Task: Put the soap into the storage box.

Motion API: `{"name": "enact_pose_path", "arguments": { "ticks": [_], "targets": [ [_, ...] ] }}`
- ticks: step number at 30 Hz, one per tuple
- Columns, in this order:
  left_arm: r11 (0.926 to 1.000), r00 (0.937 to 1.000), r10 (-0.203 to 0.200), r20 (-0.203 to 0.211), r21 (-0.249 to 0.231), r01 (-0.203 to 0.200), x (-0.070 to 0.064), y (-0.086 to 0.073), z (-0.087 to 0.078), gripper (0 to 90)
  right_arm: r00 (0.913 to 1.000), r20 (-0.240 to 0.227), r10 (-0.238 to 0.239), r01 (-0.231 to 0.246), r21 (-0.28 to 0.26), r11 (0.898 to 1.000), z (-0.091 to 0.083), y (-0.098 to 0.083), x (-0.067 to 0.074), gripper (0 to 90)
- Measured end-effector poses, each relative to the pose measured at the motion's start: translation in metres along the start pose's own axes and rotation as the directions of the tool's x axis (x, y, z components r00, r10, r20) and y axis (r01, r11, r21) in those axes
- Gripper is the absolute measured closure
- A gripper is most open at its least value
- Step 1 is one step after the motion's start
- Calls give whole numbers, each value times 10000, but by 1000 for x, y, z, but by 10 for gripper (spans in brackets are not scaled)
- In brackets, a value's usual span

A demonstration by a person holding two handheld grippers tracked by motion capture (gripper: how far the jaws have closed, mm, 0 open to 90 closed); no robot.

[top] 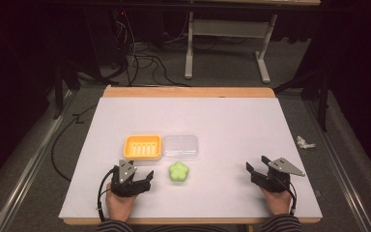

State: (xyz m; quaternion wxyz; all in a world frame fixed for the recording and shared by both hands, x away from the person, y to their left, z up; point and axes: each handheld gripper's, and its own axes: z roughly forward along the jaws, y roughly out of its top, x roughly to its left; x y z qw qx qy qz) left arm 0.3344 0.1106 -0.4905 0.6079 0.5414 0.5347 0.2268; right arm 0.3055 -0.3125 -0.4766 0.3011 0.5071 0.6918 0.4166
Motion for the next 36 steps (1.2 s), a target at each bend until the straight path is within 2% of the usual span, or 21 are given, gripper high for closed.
{"name": "enact_pose_path", "arguments": {
  "ticks": [9, 18, 26, 29, 36],
  "targets": [
    [10000, 10000, -19, 61, 21, 19, 0, 0, -1, 181, 10000, 4, 11, -11, -7, 10000, 0, 0, 0, 328],
    [9995, 9992, -319, 244, 67, 318, 1, 2, -1, 196, 10000, 0, 31, -31, -25, 10000, 0, 0, 0, 328],
    [9995, 9997, -115, 222, 311, 108, -1, 2, 1, 198, 10000, -4, 11, -11, -109, 9999, -1, 0, -1, 327],
    [9991, 9997, 183, 183, 381, -190, -2, 2, 0, 197, 10000, -5, -1, 1, -110, 9999, -1, 0, -1, 327],
    [9994, 9991, 97, 423, 328, -110, -10, 10, -4, 195, 10000, 6, 29, -29, -46, 10000, -1, 0, 0, 327]
  ]
}}
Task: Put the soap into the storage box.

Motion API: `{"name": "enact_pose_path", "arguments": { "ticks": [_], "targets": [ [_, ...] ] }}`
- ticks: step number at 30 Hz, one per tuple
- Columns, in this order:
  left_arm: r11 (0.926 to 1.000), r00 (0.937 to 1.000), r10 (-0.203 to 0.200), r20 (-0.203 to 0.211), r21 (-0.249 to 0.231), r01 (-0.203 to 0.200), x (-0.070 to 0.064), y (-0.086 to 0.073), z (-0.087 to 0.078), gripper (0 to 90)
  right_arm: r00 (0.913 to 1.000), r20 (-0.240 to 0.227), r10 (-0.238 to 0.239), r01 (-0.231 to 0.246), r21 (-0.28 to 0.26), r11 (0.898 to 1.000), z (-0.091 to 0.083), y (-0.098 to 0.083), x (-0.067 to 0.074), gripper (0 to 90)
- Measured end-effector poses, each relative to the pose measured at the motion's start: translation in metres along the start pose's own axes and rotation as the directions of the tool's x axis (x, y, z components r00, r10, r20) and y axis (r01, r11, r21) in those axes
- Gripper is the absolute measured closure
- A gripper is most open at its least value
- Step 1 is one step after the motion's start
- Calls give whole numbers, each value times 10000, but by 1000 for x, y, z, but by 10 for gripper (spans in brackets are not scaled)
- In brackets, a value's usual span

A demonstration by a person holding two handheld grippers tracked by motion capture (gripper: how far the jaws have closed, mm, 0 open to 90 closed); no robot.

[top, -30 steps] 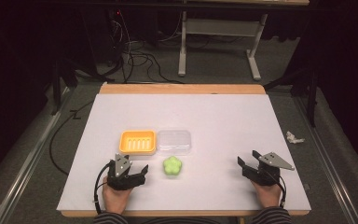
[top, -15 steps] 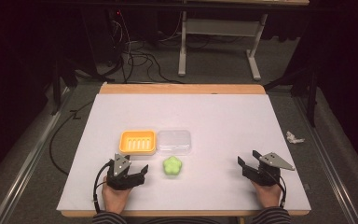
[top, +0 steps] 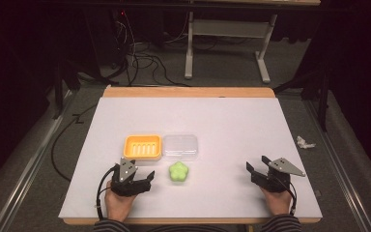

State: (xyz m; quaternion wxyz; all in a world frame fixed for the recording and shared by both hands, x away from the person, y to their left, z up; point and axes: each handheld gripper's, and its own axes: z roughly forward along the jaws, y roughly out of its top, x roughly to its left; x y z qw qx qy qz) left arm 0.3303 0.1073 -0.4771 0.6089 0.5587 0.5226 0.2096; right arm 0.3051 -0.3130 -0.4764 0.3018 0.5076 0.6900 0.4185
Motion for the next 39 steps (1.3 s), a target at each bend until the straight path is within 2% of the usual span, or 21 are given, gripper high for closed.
{"name": "enact_pose_path", "arguments": {
  "ticks": [4, 9, 16, 25, 32, 39],
  "targets": [
    [10000, 9998, -65, 186, 42, 64, -7, 4, -1, 195, 10000, -20, 15, -14, 25, 10000, 0, 0, 0, 328],
    [9997, 9991, 32, 423, 236, -42, -15, 8, -1, 194, 10000, -5, -68, 68, 30, 10000, 0, 0, 1, 328],
    [9988, 9976, -112, 688, 491, 78, -27, 9, 3, 194, 10000, -26, -76, 76, -7, 10000, 0, 0, 0, 327],
    [9957, 9934, -5, 1148, 918, -101, -47, 10, 8, 191, 10000, -9, -39, 38, -55, 10000, -1, 0, 0, 327],
    [9906, 9908, -22, 1352, 1358, -163, -58, 4, 13, 180, 10000, -3, -13, 13, -89, 10000, -1, 0, 0, 326],
    [9803, 9898, 143, 1421, 1930, -419, -69, -5, 21, 168, 10000, -14, -47, 47, -89, 9999, -1, 0, 0, 326]
  ]
}}
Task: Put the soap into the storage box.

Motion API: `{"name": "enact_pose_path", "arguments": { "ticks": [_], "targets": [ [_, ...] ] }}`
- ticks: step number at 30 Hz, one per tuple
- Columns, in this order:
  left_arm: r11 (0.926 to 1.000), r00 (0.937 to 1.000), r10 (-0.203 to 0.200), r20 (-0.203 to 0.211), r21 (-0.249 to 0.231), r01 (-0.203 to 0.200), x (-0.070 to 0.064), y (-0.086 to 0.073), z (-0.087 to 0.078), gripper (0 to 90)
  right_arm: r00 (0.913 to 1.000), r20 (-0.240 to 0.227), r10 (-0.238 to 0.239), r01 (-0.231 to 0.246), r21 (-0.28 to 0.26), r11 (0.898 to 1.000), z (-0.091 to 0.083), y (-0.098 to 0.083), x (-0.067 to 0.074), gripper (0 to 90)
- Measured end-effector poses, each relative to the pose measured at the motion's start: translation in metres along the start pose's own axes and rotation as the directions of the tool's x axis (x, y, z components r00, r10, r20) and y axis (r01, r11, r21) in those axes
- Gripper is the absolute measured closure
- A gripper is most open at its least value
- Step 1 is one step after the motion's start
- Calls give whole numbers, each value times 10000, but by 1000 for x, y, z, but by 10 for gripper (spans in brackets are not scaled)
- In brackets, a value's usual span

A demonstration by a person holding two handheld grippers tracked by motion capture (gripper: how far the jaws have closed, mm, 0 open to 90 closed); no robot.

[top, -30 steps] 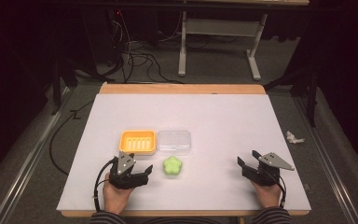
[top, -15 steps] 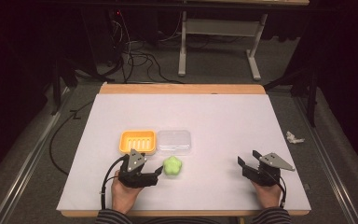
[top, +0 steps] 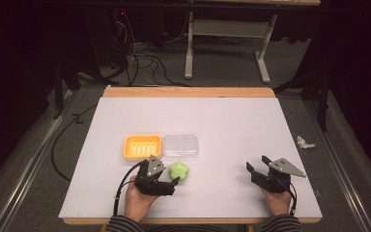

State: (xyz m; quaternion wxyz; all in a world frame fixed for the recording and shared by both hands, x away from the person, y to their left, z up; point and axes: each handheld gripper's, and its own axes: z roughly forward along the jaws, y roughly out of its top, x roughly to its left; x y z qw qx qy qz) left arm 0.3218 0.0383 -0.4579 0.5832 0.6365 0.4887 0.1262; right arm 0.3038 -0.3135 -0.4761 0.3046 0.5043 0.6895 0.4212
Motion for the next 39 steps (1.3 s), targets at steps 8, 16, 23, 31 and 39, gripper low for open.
{"name": "enact_pose_path", "arguments": {
  "ticks": [8, 16, 23, 31, 39],
  "targets": [
    [9983, 9997, 223, -128, 542, -216, -6, -8, 15, 159, 10000, 6, 2, -2, -9, 10000, 0, 0, 0, 326],
    [9956, 9989, 254, -399, 912, -217, -8, -13, 30, 152, 10000, 17, 28, -28, -36, 10000, 0, 0, 0, 326],
    [9935, 9976, 375, -581, 1091, -310, -9, -17, 39, 152, 10000, 13, 36, -36, -31, 10000, 0, 0, 0, 326],
    [9899, 9951, 519, -844, 1361, -401, -9, -22, 51, 168, 10000, -10, 18, -18, -33, 10000, 0, 0, 0, 327],
    [9896, 9950, 389, -915, 1414, -257, -8, -21, 54, 242, 10000, 1, 46, -46, -50, 10000, 0, 0, 0, 326]
  ]
}}
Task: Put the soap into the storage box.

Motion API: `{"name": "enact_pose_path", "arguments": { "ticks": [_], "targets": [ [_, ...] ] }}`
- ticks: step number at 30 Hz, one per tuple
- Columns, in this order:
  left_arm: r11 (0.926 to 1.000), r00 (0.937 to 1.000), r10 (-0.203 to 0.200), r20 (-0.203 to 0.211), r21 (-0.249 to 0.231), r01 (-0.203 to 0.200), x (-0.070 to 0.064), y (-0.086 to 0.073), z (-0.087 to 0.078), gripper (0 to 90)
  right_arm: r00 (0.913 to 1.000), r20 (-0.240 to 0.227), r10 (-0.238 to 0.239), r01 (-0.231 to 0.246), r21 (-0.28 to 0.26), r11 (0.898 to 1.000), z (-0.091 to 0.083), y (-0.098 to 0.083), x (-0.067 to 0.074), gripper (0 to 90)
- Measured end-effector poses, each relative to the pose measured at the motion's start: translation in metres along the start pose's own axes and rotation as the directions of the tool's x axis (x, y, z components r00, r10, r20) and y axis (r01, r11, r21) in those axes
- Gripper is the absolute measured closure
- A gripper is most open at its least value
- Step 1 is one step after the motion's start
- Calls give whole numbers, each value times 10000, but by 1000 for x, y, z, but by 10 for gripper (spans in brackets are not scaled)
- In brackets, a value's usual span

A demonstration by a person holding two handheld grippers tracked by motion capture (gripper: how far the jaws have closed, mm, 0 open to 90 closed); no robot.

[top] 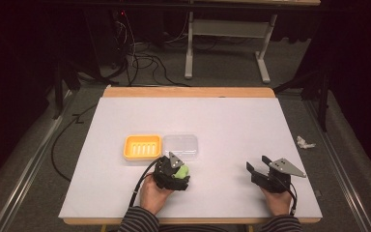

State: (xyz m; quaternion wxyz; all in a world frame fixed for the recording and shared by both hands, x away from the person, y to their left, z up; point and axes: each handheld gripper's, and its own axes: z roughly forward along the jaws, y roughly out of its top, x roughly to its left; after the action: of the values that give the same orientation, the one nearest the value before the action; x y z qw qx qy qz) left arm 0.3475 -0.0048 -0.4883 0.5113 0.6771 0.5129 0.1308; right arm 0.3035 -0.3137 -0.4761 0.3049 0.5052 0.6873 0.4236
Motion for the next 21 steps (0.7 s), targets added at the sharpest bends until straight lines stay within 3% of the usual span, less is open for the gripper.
{"name": "enact_pose_path", "arguments": {
  "ticks": [21],
  "targets": [
    [9994, 9995, 93, 301, 336, -104, 2, 3, -3, 255, 10000, -24, -34, 34, -3, 10000, 0, 0, 0, 323]
  ]
}}
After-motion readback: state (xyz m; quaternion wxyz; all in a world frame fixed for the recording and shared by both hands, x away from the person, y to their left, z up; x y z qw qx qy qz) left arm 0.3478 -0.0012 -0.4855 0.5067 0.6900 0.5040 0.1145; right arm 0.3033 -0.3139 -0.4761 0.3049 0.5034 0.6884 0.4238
